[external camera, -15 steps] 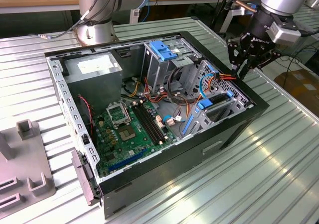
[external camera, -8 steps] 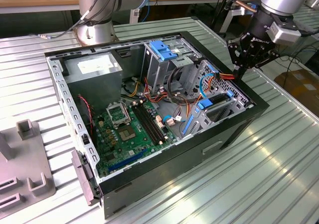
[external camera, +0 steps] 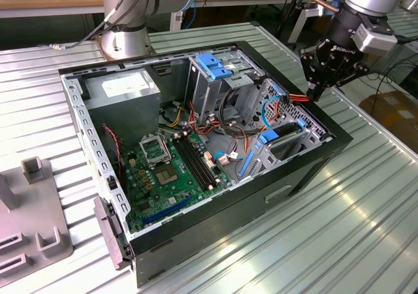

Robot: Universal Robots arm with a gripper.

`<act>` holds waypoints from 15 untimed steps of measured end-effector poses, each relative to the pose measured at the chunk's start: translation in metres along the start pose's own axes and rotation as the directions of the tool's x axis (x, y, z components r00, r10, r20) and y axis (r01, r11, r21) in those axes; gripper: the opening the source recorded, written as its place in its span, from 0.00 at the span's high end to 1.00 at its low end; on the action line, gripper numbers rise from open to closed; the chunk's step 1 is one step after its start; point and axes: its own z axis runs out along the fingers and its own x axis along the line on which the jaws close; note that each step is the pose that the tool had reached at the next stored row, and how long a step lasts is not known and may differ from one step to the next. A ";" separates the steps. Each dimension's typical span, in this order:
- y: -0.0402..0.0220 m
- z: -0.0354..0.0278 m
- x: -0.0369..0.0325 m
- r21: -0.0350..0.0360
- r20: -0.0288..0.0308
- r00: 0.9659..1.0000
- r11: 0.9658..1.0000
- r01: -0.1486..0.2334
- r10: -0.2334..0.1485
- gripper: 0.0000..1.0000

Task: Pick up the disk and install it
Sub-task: 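Insert the first disk wire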

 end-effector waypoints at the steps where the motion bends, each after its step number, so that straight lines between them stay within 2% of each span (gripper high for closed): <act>1: -0.0001 0.0000 0.0000 0.000 0.000 1.000 1.000 -0.007 0.007 0.84; 3: 0.0000 0.0000 0.0000 -0.001 0.000 1.000 1.000 -0.027 0.027 0.84; 8: 0.0018 0.0000 -0.0024 -0.002 0.000 0.999 0.999 -0.048 0.048 0.84; 15: 0.0120 -0.0002 -0.0154 -0.003 0.001 0.999 0.999 -0.052 0.052 0.84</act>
